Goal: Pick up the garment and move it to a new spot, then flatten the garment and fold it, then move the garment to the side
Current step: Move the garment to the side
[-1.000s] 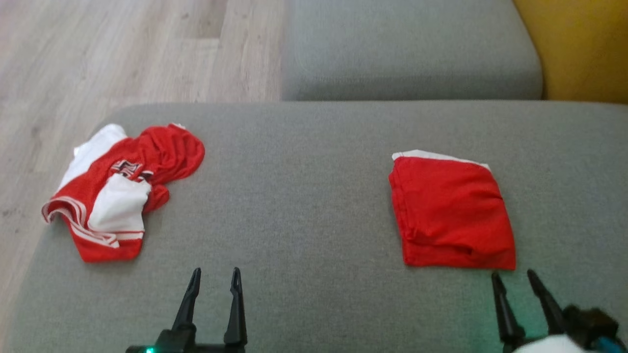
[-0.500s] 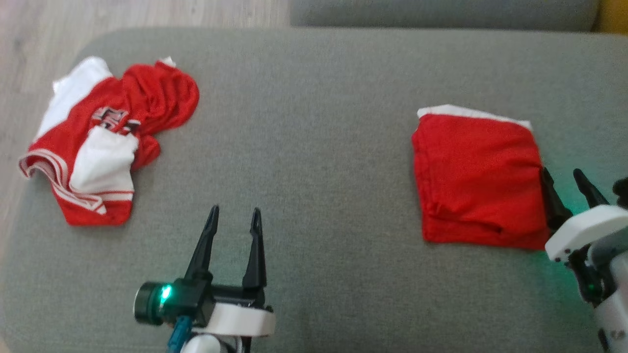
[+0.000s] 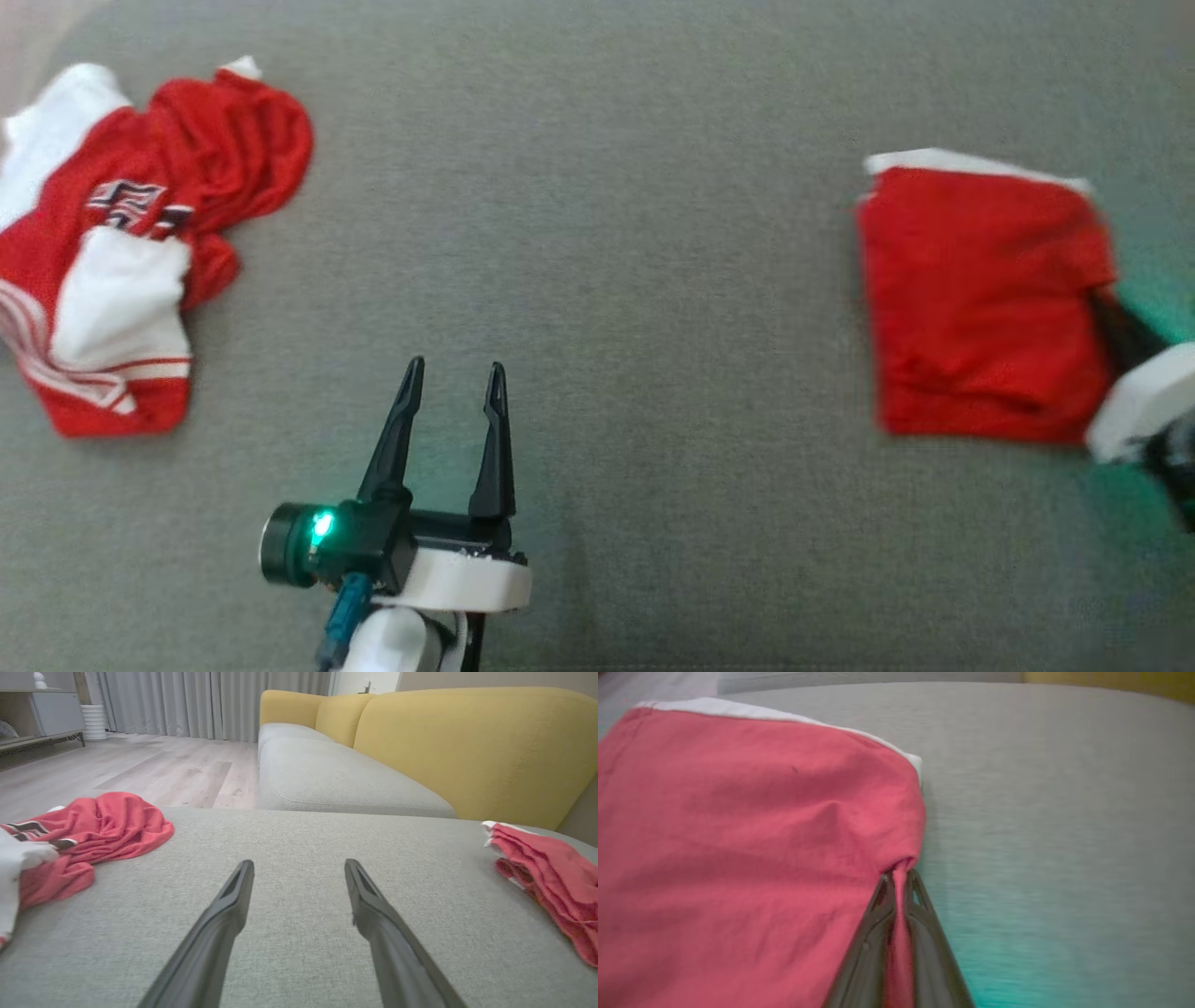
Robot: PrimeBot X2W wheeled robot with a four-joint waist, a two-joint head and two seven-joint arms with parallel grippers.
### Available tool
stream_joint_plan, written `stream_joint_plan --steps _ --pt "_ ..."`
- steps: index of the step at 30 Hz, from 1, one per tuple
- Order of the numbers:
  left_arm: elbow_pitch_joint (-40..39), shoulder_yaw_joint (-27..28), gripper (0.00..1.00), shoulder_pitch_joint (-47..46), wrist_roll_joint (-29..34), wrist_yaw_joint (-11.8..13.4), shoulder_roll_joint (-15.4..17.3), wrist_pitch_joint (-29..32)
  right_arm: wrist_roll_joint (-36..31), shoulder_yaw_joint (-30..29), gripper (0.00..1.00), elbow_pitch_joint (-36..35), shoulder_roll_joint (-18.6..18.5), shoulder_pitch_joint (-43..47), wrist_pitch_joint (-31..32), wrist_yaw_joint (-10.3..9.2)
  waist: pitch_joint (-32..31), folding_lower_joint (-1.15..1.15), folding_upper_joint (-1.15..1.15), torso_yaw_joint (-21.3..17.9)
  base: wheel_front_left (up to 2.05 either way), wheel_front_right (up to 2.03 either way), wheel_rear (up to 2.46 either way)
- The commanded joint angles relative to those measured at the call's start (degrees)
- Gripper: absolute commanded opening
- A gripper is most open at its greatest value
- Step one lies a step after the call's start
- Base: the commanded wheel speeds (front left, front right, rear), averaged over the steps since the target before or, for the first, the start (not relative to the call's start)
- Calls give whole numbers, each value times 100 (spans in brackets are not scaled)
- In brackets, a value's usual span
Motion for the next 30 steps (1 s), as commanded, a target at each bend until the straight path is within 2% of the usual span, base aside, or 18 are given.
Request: stream_joint_plan --steps 1,10,17,18,19,22,25,27,30 --pt "-183 206 100 -196 59 24 -13 -28 -72 32 0 -72 -372 -182 -76 -4 208 0 0 -196 0 0 0" --pt "-169 177 100 -915 357 -78 -13 -28 -484 -216 0 263 -1884 -807 -302 -4 1220 0 0 -720 0 0 0" --pt "-136 102 100 -1265 382 -55 -13 -28 -817 -545 0 627 -2411 -1166 -579 -4 1484 0 0 -788 0 0 0" --pt "-130 73 100 -1308 354 -51 -13 -28 -1087 -668 92 764 -2502 -1275 -712 -4 1500 0 0 -760 0 0 0" --pt "-122 59 100 -1317 335 -56 -13 -28 -1227 -751 100 836 -2504 -1340 -804 -4 1487 0 0 -733 0 0 0" --pt "-92 37 100 -1306 261 -43 -13 -28 -1682 -996 100 981 -2336 -1505 -1143 -4 1374 0 0 -635 0 0 0" --pt "-72 15 100 -1243 183 -10 -13 -28 -2119 -1212 100 1058 -1964 -1522 -1358 -4 1138 0 0 -521 0 0 0" --pt "-48 15 100 -1168 133 10 -13 -28 -2362 -1346 100 1050 -1610 -1438 -1442 -4 915 0 0 -447 0 0 0" --pt "10 58 100 -999 60 39 -13 -28 -2585 -1442 100 822 -873 -1152 -1507 -4 460 0 0 -347 0 0 0"
